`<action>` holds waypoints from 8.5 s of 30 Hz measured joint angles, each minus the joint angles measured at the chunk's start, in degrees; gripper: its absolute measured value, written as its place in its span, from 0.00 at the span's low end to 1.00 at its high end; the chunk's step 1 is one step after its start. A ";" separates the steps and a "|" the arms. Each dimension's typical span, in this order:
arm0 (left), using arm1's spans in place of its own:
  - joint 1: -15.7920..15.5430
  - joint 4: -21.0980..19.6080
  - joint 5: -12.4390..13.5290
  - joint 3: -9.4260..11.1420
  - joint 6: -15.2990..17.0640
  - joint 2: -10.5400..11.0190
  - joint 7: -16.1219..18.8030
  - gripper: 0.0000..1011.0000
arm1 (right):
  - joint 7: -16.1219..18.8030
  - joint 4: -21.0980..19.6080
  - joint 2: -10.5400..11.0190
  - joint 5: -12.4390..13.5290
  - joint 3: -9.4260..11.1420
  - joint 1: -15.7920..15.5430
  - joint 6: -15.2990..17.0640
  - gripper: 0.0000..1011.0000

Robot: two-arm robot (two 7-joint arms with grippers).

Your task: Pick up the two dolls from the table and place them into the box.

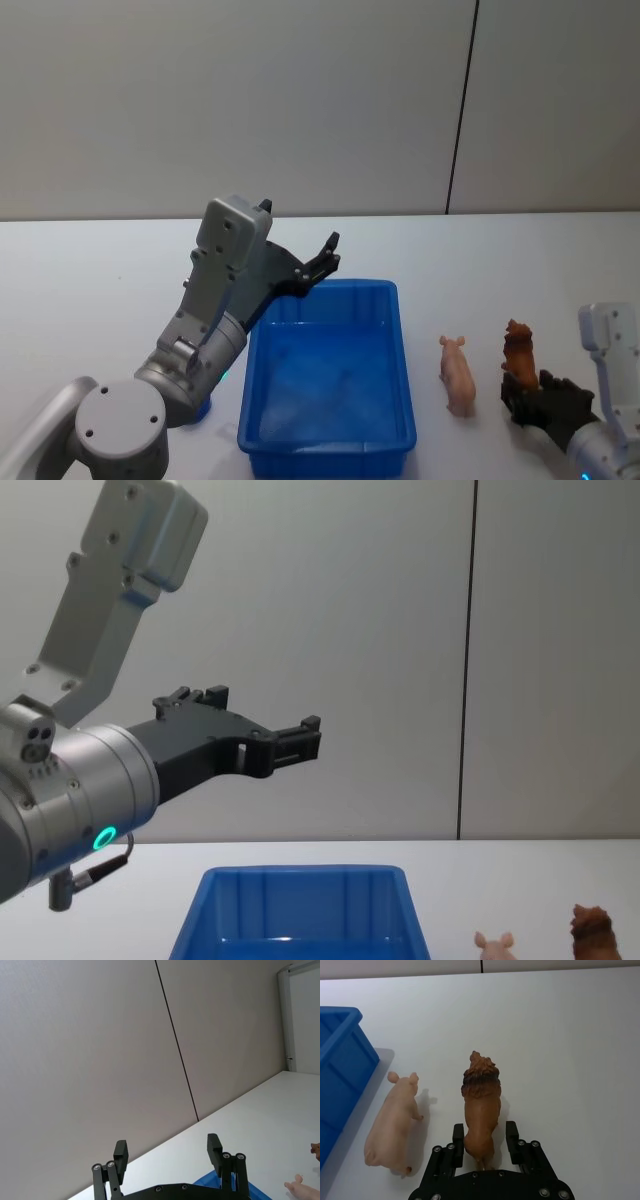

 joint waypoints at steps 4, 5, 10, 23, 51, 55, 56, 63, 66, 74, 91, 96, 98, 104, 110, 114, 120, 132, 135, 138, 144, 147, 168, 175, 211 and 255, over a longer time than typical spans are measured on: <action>0.00 0.00 0.00 0.00 0.00 0.00 0.00 0.99 | -0.09 0.39 -0.13 -0.05 0.00 -0.05 -0.06 0.42; 0.00 0.00 0.00 0.00 0.00 0.00 0.00 0.99 | -0.09 0.43 -0.14 -0.10 0.00 -0.07 -0.12 0.38; 0.00 0.00 0.00 0.00 0.00 0.00 0.00 0.99 | 0.07 0.51 -0.20 -1.05 -0.05 -0.24 -1.36 0.27; 0.00 0.00 0.00 0.00 0.00 0.00 0.01 0.99 | 1.68 -1.71 0.07 -4.98 -0.47 -0.86 -6.51 0.27; 0.00 0.00 0.00 0.00 0.00 0.00 0.01 0.99 | 18.77 -2.75 -0.62 -10.22 -2.06 2.50 -16.23 0.27; 0.00 0.00 0.00 0.00 0.00 0.00 0.01 0.99 | 22.00 -1.49 -1.25 -10.42 -2.49 3.80 -16.55 0.27; 0.00 0.00 0.00 0.00 0.00 0.00 0.01 0.99 | 23.38 -0.91 -1.58 -10.50 -2.67 4.43 -16.65 0.27; 0.00 0.00 0.00 0.00 0.00 0.01 0.00 0.99 | 28.51 2.09 -2.92 -10.75 -3.51 6.93 -16.79 0.34; 0.00 0.00 0.00 0.00 0.00 0.00 0.00 0.99 | 31.77 4.57 -3.96 -10.89 -4.05 8.86 -16.80 0.44; 0.00 0.00 0.00 0.00 0.00 0.00 0.01 0.99 | 37.02 9.45 -5.85 -11.12 -4.86 12.54 -16.60 0.68; 0.00 0.00 0.00 0.00 0.00 0.00 0.00 0.99 | 34.57 11.77 -6.79 -11.06 -5.46 13.99 -15.82 0.99; 0.00 0.00 0.00 0.00 0.00 0.00 0.00 0.99 | 31.93 10.18 -6.24 -10.91 -5.40 12.76 -15.57 0.99; 0.00 0.00 0.00 0.00 0.00 0.00 0.00 0.99 | 30.65 9.32 -5.90 -10.88 -5.36 12.05 -15.43 0.99; 0.00 0.00 0.00 0.00 0.00 0.00 0.01 0.99 | 27.10 7.09 -5.14 -10.87 -5.28 10.24 -15.04 0.99; 0.00 0.00 0.00 0.00 0.00 0.00 0.00 0.99 | 22.46 4.43 -4.21 -11.00 -5.25 7.87 -14.48 0.99; 0.00 0.00 0.00 0.00 0.00 0.00 0.00 0.99 | 19.19 2.75 -3.64 -11.15 -5.25 6.30 -14.08 0.99; 0.00 0.00 0.00 0.00 0.00 0.00 0.01 0.99 | 15.25 0.90 -3.10 -11.35 -5.26 4.41 -13.47 0.99; 0.00 0.00 0.00 0.00 0.00 0.00 0.00 0.99 | 9.64 -0.82 -2.85 -11.46 -5.25 2.37 -12.01 0.99; 0.00 0.00 0.00 0.00 0.00 0.00 0.00 0.99 | 8.43 -0.99 -2.85 -11.42 -5.23 2.00 -11.55 0.99; 0.00 0.00 0.00 0.00 0.00 0.00 0.01 0.99 | 7.52 -1.02 -2.89 -11.27 -5.20 1.72 -11.07 0.99; 0.00 0.00 0.00 0.00 0.00 0.00 0.01 0.99 | 6.43 -0.63 -3.09 -10.73 -5.17 1.36 -10.29 0.99; 0.00 0.00 0.00 0.00 0.00 0.00 0.00 0.99 | 6.06 -0.16 -3.25 -10.44 -5.15 1.24 -9.99 0.99; 0.00 0.00 0.00 0.00 0.00 0.00 0.01 0.99 | 4.46 3.24 -4.43 -9.37 -5.18 1.24 -8.72 0.98; 0.00 0.00 0.00 0.00 0.00 0.00 0.01 0.99 | 5.20 5.23 -4.89 -9.07 -5.00 1.99 -9.20 0.82; 0.00 0.00 0.00 0.00 0.00 0.00 0.01 0.99 | 8.89 2.81 -4.89 -12.05 -4.84 2.15 -15.50 0.36; 0.00 0.00 0.00 0.00 0.00 0.00 0.01 0.99 | 22.01 8.86 -8.25 -11.30 -5.72 9.81 -18.17 0.99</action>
